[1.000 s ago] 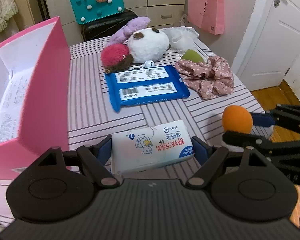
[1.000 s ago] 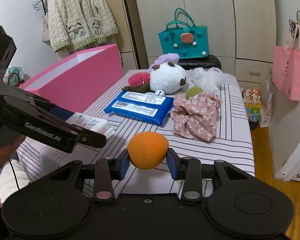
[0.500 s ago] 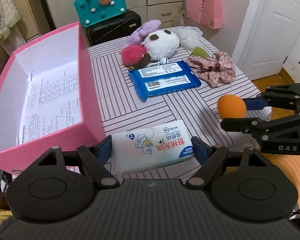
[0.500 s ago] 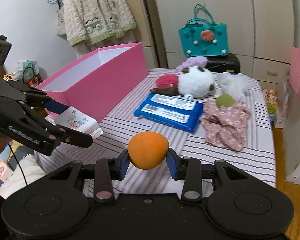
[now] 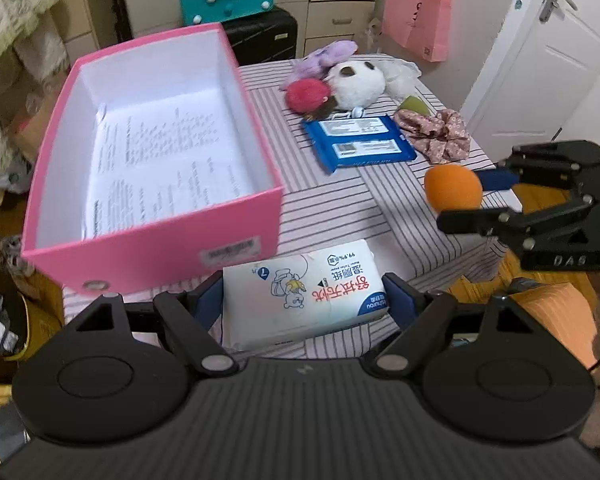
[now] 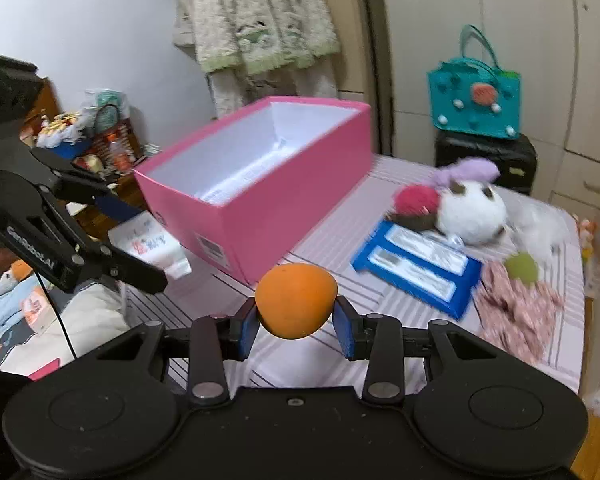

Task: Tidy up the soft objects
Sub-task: 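Lift the tissue pack and orange sponge and carry both over the pink box, then lower and release the tissue pack and sponge into the pink box with both tools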

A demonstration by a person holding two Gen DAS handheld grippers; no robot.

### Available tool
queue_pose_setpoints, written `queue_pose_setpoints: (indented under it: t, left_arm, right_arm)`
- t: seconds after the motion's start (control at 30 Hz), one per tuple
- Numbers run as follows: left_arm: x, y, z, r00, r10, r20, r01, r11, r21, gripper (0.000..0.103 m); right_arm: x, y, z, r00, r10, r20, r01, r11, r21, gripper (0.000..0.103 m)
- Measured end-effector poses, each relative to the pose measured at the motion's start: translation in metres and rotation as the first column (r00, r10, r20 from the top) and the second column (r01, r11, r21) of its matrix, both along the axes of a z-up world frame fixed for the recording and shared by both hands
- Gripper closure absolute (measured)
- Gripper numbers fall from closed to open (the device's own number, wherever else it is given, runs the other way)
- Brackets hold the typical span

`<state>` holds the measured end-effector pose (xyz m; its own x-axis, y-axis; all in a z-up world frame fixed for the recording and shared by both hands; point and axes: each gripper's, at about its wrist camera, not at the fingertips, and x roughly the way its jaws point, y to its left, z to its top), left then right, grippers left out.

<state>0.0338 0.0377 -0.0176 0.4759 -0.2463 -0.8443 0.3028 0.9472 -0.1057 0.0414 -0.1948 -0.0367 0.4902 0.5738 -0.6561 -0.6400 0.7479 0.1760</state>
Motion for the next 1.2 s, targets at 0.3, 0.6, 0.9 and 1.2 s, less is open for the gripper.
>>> queue_pose_setpoints:
  t: [0.3,0.6,0.9,1.2]
  left_arm:
    - [-0.002,0.033,0.028,0.998,0.017,0.054,-0.015,0.999,-0.038,0.022]
    - [0.044,0.060,0.040,0.991,0.057,0.121,-0.050,0.997,-0.063,0.022]
    - [0.130,0.081,0.026,0.990,0.100,0.100,-0.099,0.995,-0.022,0.022]
    - [0.219,0.098,-0.009,0.986,0.163,-0.014,-0.163,0.987,-0.010,0.022]
  right_arm:
    - [0.019,0.037,0.027,0.993,0.111,0.029,-0.111,0.994,0.005,0.058]
    - [0.058,0.068,0.047,0.977,0.185,0.105,-0.190,0.981,0.046,0.058]
    - [0.114,0.118,0.050,0.925,0.268,0.270,-0.247,0.963,-0.110,0.058]
    - [0.183,0.169,0.020,0.900,0.380,0.216,-0.292,0.891,-0.348,0.058]
